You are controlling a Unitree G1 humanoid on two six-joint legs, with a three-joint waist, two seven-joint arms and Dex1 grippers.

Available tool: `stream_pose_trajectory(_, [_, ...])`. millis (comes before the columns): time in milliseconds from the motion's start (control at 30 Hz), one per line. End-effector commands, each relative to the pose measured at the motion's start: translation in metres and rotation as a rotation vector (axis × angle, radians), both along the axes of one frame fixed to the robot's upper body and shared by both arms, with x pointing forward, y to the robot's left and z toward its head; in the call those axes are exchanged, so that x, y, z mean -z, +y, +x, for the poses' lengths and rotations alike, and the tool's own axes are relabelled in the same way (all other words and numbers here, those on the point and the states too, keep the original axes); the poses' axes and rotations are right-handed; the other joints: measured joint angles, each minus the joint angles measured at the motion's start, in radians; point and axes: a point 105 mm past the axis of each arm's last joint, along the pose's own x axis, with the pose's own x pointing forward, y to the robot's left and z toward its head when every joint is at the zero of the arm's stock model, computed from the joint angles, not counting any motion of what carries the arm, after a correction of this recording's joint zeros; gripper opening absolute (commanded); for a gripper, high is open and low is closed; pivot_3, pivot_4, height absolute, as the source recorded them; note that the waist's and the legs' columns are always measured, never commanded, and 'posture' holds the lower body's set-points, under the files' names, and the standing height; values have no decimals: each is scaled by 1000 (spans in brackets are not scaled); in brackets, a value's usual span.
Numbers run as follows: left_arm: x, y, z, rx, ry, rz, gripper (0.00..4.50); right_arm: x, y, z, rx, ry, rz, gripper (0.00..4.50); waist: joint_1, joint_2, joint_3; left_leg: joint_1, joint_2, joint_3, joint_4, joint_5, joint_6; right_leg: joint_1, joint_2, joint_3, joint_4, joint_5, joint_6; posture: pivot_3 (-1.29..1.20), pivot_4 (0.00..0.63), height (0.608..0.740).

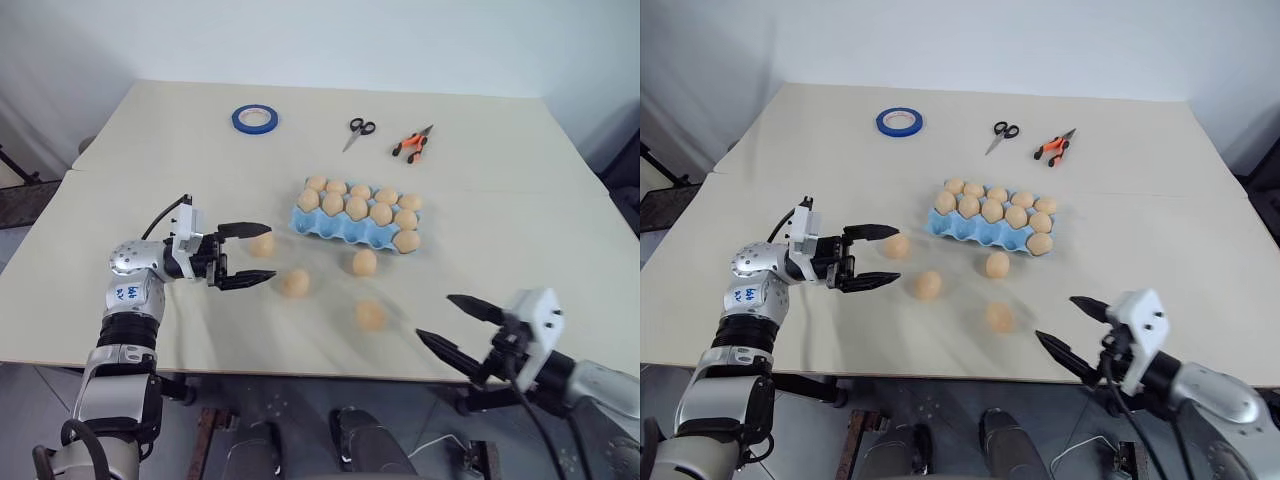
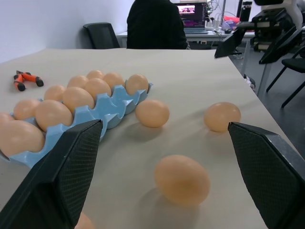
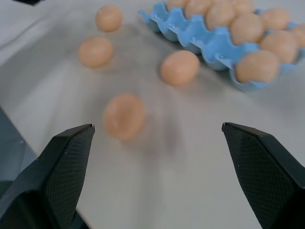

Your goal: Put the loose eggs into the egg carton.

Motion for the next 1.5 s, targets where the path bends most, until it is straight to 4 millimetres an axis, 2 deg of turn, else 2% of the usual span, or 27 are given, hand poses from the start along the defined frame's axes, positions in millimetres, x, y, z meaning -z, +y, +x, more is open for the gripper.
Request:
stream_pose_trajectory(33, [-8, -4, -4, 57, -34, 2, 4481, 4, 16, 9, -27, 8, 2, 4500, 0, 0, 0, 0, 0, 0, 0, 0, 0, 0, 0, 0, 0, 0, 0, 0, 150, 740])
stream_pose_trajectory(133, [-7, -5, -6, 67, -29, -1, 4481, 10, 33, 17, -90, 20, 2, 4500, 0, 0, 0, 0, 0, 0, -1, -1, -1, -1, 0, 0, -1, 0, 0, 0, 150, 740])
stream_pose_trajectory(233, [-7, -6, -8, 71, -29, -3, 4481, 20, 39, 28, -105, 50, -39, 4500, 0, 0, 0, -1, 0, 0, -2, -1, -1, -1, 0, -1, 0, 0, 0, 0, 150, 740])
stream_pose_trajectory(367, [-7, -4, -12, 68, -28, -6, 4481, 28, 42, 37, -111, 56, -80, 4500, 1, 0, 0, -1, 0, 0, -2, -1, -1, -2, 0, -1, 0, 0, 0, 0, 150, 740])
stream_pose_trajectory(567, [-6, -1, -15, 56, -26, -9, 4481, 34, 44, 40, -125, 59, -99, 4500, 1, 0, 0, -1, 0, -1, -2, -1, -1, -1, 0, -2, 0, 0, 0, 0, 150, 740])
stream_pose_trajectory(667, [-6, -1, -15, 46, -29, -14, 4500, 35, 46, 40, -128, 55, -97, 3882, 0, 0, 0, -1, 0, -1, -2, -1, -1, -1, 0, -2, 0, 0, 0, 0, 150, 740])
stream_pose_trajectory(867, [-6, -1, -15, 33, -33, -15, 4500, 35, 48, 39, -151, 48, -108, 1918, 1, 0, 0, -1, 0, -1, -2, -1, -1, -1, 0, -2, 1, 0, 0, 0, 150, 740])
stream_pose_trajectory(933, [-6, -1, -14, 28, -35, -16, 4500, 29, 48, 41, -150, 30, -101, 1539, 1, 0, 0, -1, 0, -1, -2, -1, -1, -1, 0, -2, 1, 0, 0, 0, 150, 740])
stream_pose_trajectory(1033, [-7, 0, -13, 20, -38, -19, 4500, 8, 45, 51, -128, -37, -86, 1539, -1, 0, 0, -1, 0, -1, -2, -1, -1, -1, 0, -2, 1, 0, 0, 0, 150, 740])
stream_pose_trajectory(1167, [-7, -1, -11, 13, -38, -24, 4500, -30, 41, 82, -42, -125, -66, 1539, -3, 0, 0, 0, 0, -1, -1, -1, -1, -1, 0, -2, 2, 0, 0, 0, 150, 740])
stream_pose_trajectory(1267, [-8, -1, -10, 1, -43, -33, 4500, -50, 39, 106, 8, -171, -82, 1539, -1, 0, 0, 0, 0, -2, -1, -1, -2, -1, 0, -3, 2, 0, -1, 0, 150, 740])
stream_pose_trajectory(1367, [-9, -1, -8, -8, -47, -37, 4500, -57, 38, 126, 43, -201, -108, 1539, 0, 0, 0, -1, 0, -2, -2, -1, -2, -2, 0, -3, 2, -1, -2, 0, 150, 740])
stream_pose_trajectory(1500, [-11, -1, -6, -35, -58, -46, 4500, -52, 32, 153, 86, -216, -188, 1539, 0, 0, 0, -2, 0, -1, -3, -1, -2, -4, 0, -3, 0, -1, -2, 0, 150, 740])
